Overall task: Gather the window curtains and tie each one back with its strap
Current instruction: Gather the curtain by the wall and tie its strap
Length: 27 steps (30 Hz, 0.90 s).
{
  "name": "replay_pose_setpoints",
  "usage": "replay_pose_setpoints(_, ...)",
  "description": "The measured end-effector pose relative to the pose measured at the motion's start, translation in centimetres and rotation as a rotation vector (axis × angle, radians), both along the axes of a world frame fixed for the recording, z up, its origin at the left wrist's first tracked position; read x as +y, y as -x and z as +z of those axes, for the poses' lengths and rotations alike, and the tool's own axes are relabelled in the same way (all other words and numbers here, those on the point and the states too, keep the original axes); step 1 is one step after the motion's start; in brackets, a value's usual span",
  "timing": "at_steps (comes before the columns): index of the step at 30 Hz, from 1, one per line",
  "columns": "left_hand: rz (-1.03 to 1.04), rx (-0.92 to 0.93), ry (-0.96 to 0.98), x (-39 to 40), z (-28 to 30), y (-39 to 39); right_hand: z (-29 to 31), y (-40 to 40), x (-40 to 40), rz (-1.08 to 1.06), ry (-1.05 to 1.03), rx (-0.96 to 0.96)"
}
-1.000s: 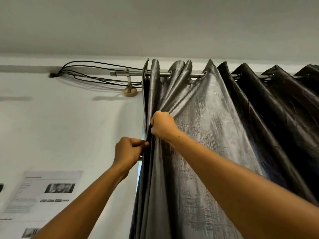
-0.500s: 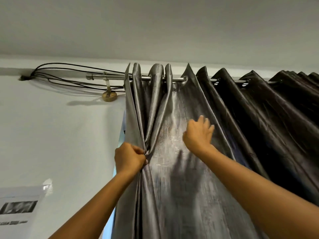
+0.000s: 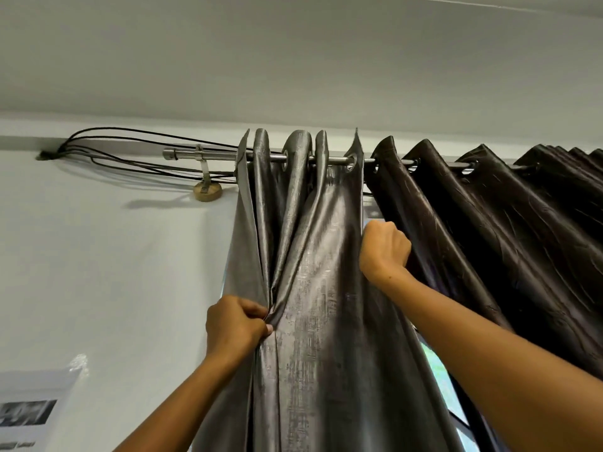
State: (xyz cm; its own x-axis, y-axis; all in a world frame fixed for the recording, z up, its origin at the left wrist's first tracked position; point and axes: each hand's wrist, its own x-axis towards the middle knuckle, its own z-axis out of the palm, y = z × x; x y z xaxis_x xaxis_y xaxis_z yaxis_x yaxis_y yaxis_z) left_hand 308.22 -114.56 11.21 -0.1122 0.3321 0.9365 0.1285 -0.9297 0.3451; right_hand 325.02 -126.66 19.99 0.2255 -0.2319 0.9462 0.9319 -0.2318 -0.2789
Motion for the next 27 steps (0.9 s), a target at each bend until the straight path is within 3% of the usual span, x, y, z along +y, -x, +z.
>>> replay_pose_setpoints(8,-0.073,0.045,-0.068,2.3,0.3,2.9,4.1,11.1,4.5,0.009,0.159,-0.386)
replay_pose_setpoints(14,-0.169,0.017,0.054,6.4,0.2,8.2,5.7,20.4,5.7,0.027,0.258,-0.689)
replay_pose_setpoints(18,-0.275,0.01,0.09,6.6,0.0,9.4,4.0,16.0,5.7,-0.106,0.356,-0.589)
replay_pose_setpoints(22,-0.325,-0.021,0.095,5.1,-0.2,8.2,1.8,10.2,3.6,0.032,0.377,-0.29)
replay_pose_setpoints(27,-0.322,-0.066,0.045,2.4,-2.9,7.3,-3.5,8.2,2.4,0.149,0.285,-0.172)
